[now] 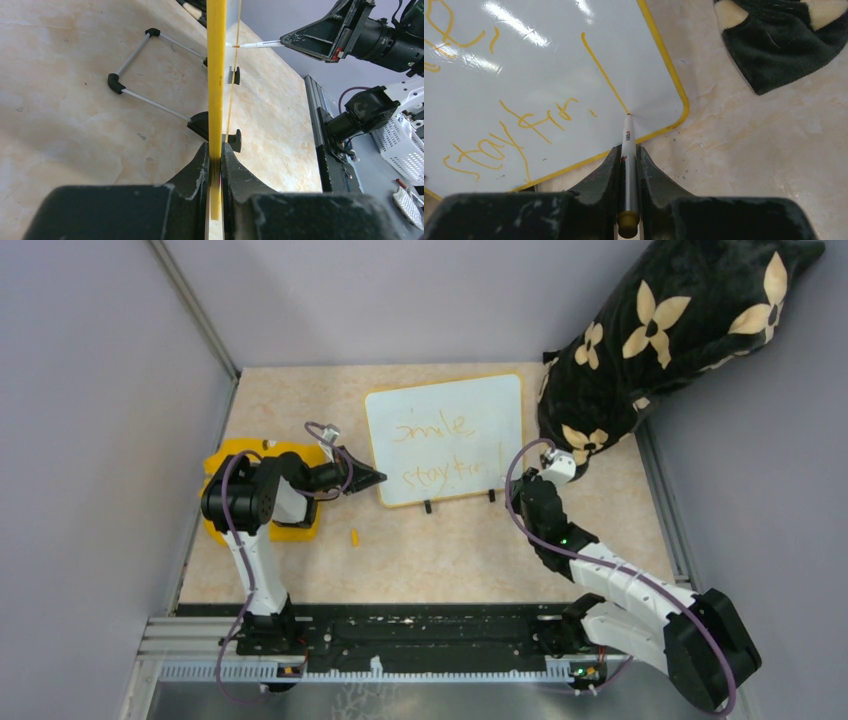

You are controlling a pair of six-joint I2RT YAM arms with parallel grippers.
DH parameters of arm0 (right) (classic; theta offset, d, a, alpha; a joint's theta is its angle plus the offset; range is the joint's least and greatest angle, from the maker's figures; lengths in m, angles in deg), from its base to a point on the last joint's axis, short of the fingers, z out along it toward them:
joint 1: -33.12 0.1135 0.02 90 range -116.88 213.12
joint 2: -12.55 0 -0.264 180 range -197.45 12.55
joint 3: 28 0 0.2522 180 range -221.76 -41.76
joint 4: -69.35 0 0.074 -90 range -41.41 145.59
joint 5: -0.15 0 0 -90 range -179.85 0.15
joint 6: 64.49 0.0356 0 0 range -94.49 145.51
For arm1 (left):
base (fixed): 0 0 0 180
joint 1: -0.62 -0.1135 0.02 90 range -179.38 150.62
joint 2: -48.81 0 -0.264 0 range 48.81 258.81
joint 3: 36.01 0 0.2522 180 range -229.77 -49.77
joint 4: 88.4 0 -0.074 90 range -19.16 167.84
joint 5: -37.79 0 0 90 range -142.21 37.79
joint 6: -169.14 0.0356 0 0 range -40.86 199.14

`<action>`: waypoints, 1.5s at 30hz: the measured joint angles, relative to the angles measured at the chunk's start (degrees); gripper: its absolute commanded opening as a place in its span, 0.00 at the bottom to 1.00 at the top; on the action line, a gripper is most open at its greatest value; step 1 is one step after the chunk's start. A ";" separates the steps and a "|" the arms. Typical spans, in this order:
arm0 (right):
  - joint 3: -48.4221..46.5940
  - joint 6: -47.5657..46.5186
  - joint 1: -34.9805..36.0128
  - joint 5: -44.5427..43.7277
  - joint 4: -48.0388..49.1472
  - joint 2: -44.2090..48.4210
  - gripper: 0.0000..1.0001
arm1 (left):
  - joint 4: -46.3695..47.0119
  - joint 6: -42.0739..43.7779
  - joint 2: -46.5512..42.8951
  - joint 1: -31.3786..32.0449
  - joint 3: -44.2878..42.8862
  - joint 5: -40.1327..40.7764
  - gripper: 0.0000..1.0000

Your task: Write a sentence on the whiteboard

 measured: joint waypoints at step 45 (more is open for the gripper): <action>-4.52 -2.60 -0.02 3.17 2.29 -4.35 0.00 | -0.17 0.04 0.00 0.00 0.00 0.33 0.00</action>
